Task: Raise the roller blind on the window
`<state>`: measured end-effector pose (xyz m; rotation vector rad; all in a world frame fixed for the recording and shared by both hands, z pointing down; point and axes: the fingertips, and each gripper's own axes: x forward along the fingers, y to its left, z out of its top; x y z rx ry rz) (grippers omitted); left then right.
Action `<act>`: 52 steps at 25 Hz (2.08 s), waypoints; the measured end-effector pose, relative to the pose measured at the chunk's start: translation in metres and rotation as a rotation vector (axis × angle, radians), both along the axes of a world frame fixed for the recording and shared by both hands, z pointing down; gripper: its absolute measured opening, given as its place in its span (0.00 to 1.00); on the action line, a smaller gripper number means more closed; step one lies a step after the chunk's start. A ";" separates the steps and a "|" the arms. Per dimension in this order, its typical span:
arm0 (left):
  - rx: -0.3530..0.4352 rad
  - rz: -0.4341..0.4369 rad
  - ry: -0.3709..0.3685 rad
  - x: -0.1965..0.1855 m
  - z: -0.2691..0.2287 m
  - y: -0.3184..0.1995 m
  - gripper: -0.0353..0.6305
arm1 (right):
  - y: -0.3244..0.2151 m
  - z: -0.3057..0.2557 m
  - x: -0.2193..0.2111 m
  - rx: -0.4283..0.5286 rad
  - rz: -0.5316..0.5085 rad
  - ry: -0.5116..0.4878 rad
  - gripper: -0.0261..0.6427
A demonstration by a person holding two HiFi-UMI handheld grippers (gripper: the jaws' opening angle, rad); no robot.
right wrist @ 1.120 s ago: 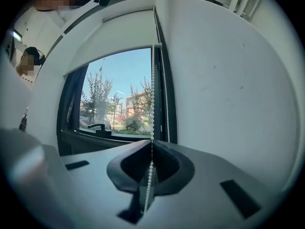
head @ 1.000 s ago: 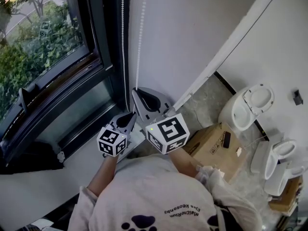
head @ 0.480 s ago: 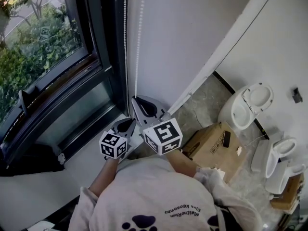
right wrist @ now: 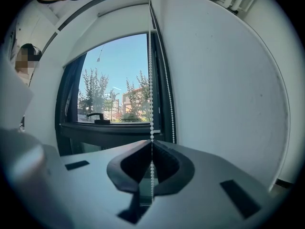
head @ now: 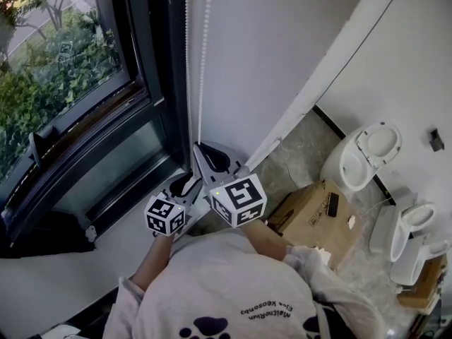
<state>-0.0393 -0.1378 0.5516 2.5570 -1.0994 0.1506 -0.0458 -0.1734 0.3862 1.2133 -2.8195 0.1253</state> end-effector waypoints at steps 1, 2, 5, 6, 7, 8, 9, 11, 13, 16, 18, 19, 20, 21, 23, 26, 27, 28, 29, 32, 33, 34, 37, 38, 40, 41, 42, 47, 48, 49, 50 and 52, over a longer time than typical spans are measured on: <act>0.000 0.001 0.011 0.000 -0.004 0.000 0.25 | 0.000 0.000 0.000 0.000 0.001 -0.002 0.05; 0.003 0.001 0.022 -0.001 -0.010 0.000 0.25 | -0.001 0.000 0.000 -0.001 0.002 -0.003 0.05; 0.031 -0.002 0.069 -0.005 -0.036 -0.001 0.25 | -0.001 0.000 0.001 0.002 0.005 -0.004 0.05; 0.045 -0.005 0.080 -0.008 -0.047 -0.003 0.25 | -0.001 0.000 0.001 0.005 0.007 -0.003 0.05; 0.061 -0.012 0.085 -0.011 -0.059 -0.004 0.25 | -0.001 0.000 0.001 0.008 0.009 -0.002 0.05; 0.079 -0.022 0.087 -0.016 -0.071 -0.006 0.25 | -0.001 0.001 0.001 0.010 0.011 0.000 0.05; 0.098 -0.032 0.087 -0.021 -0.083 -0.008 0.25 | -0.001 0.001 0.000 0.012 0.012 0.001 0.05; 0.137 -0.043 0.091 -0.031 -0.110 -0.011 0.25 | -0.001 0.001 0.000 0.013 0.012 0.000 0.05; 0.173 -0.035 0.092 -0.037 -0.139 -0.013 0.25 | -0.002 0.001 0.000 0.013 0.013 -0.004 0.05; 0.234 -0.007 0.085 -0.037 -0.187 -0.016 0.25 | -0.002 0.000 0.001 0.013 0.014 -0.004 0.05; 0.282 0.012 0.090 -0.034 -0.221 -0.016 0.25 | -0.001 0.000 0.001 0.012 0.014 -0.005 0.05; 0.304 0.025 0.093 -0.031 -0.237 -0.016 0.24 | -0.001 0.000 0.001 0.012 0.015 -0.006 0.05; 0.325 0.038 0.095 -0.028 -0.252 -0.016 0.24 | -0.001 0.000 0.001 0.012 0.015 -0.006 0.05; 0.344 0.051 0.098 -0.025 -0.266 -0.017 0.22 | -0.001 0.000 0.001 0.013 0.016 -0.006 0.05; 0.376 0.075 0.104 -0.019 -0.290 -0.020 0.21 | -0.001 0.000 0.001 0.014 0.018 -0.005 0.05; 0.409 0.103 0.095 -0.010 -0.316 -0.027 0.21 | 0.000 0.000 0.001 0.010 0.020 -0.003 0.05; 0.417 0.109 0.088 -0.008 -0.322 -0.029 0.21 | 0.001 0.000 0.000 0.009 0.019 -0.003 0.05; 0.423 0.115 0.086 -0.006 -0.328 -0.032 0.21 | 0.001 0.000 0.000 0.008 0.019 -0.003 0.05; 0.426 0.121 0.089 -0.004 -0.334 -0.034 0.21 | 0.000 0.000 0.001 0.008 0.018 -0.003 0.05; 0.426 0.130 0.097 0.001 -0.344 -0.040 0.21 | -0.001 0.001 0.001 0.008 0.017 -0.003 0.05; 0.425 0.131 0.093 0.003 -0.345 -0.041 0.19 | -0.001 0.001 0.001 0.008 0.016 -0.003 0.05; 0.423 0.132 0.086 0.004 -0.346 -0.042 0.17 | 0.000 0.001 0.000 0.008 0.016 -0.002 0.05; 0.418 0.148 0.056 0.009 -0.344 -0.043 0.08 | -0.001 0.001 -0.001 0.011 0.016 0.003 0.05; 0.417 0.155 0.045 0.011 -0.343 -0.043 0.08 | -0.001 0.001 -0.001 0.012 0.017 0.004 0.05; 0.423 0.152 0.016 0.011 -0.342 -0.043 0.07 | -0.002 0.001 0.000 0.016 0.020 0.003 0.05; 0.429 0.145 0.004 0.009 -0.342 -0.043 0.07 | -0.002 0.001 0.000 0.018 0.022 0.002 0.05; 0.432 0.139 0.000 0.008 -0.342 -0.043 0.07 | -0.002 0.001 0.000 0.021 0.024 0.002 0.05; 0.400 0.126 0.009 0.009 -0.323 -0.045 0.07 | -0.003 0.020 0.002 -0.012 0.024 0.028 0.05; 0.388 0.122 0.014 0.008 -0.316 -0.046 0.07 | -0.003 0.027 0.004 -0.021 0.028 0.033 0.05; 0.376 0.118 0.024 0.008 -0.309 -0.046 0.07 | -0.004 0.034 0.005 -0.024 0.034 0.041 0.05; 0.365 0.114 0.033 0.007 -0.302 -0.046 0.07 | -0.004 0.042 0.005 -0.024 0.038 0.050 0.05; 0.353 0.100 0.038 0.006 -0.288 -0.046 0.07 | -0.002 0.055 0.005 -0.026 0.041 0.068 0.05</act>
